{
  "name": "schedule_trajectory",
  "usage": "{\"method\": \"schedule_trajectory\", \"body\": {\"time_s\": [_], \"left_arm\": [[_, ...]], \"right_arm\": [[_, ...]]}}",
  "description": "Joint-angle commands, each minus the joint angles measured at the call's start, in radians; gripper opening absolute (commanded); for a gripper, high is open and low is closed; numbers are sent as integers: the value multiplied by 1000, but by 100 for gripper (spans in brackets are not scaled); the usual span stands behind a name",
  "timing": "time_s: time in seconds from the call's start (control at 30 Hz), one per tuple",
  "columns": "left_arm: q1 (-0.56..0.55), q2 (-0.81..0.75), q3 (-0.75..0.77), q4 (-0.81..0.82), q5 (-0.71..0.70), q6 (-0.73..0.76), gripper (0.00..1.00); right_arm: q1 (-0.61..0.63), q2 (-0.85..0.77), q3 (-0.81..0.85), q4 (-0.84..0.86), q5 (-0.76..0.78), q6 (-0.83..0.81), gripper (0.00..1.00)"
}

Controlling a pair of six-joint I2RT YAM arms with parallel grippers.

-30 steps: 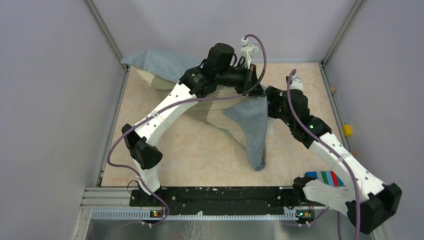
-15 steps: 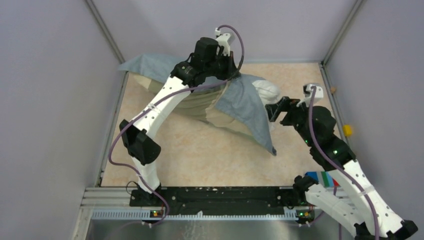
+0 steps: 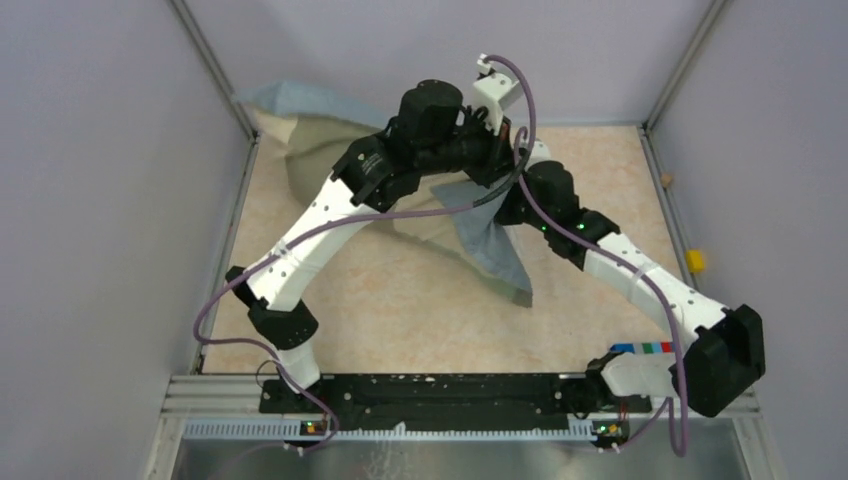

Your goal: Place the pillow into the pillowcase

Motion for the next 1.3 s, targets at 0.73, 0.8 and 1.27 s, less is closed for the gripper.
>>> {"method": "schedule_trajectory", "body": {"time_s": [0.73, 0.8, 1.27], "left_arm": [[58, 180, -20, 205, 70, -60, 82], [27, 83, -137, 260, -7, -50, 99], [-251, -181, -615, -42, -650, -136, 99]], "right_arm": [[-232, 250, -295, 440, -443, 569, 26], [-275, 260, -285, 405, -448, 538, 44], [-424, 200, -257, 281, -528, 417, 62]]}}
